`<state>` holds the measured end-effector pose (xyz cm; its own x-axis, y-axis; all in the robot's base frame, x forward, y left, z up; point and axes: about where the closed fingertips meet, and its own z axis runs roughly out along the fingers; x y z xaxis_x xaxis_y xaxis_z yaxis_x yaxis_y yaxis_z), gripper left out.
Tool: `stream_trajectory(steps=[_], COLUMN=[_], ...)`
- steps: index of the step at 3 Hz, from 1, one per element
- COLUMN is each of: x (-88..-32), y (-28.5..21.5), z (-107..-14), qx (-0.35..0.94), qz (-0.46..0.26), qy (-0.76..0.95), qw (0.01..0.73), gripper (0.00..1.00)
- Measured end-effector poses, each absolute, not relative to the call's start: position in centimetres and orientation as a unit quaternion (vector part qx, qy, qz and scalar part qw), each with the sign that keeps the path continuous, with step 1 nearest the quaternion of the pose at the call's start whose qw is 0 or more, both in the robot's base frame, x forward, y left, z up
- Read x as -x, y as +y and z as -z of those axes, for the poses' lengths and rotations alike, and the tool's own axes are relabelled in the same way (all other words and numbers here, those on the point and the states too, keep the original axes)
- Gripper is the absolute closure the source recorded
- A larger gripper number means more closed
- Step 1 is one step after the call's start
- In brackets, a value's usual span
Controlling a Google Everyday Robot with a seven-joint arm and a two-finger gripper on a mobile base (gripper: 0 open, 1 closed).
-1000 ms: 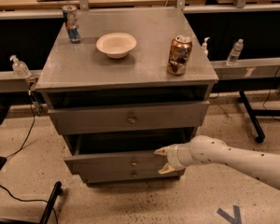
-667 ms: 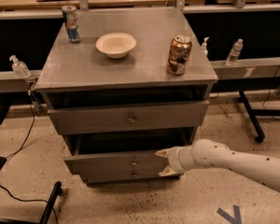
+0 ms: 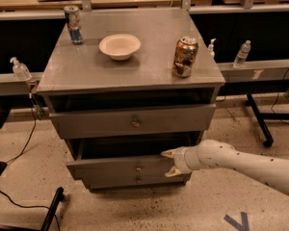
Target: Open middle drawer
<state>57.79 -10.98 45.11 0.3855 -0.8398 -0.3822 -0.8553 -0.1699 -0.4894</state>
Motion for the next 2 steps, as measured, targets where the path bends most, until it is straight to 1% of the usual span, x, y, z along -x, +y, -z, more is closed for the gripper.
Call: stream_trajectory(steps=[1,2], x=[-59.7,-60.7], y=[-10.9,-10.6], z=[-44.6,-44.2], qx=[0.770,0.773], qz=[-0.009,-0.012], qy=[0.546,0.539], qw=[0.332,0.335], gripper=[0.21,0.21])
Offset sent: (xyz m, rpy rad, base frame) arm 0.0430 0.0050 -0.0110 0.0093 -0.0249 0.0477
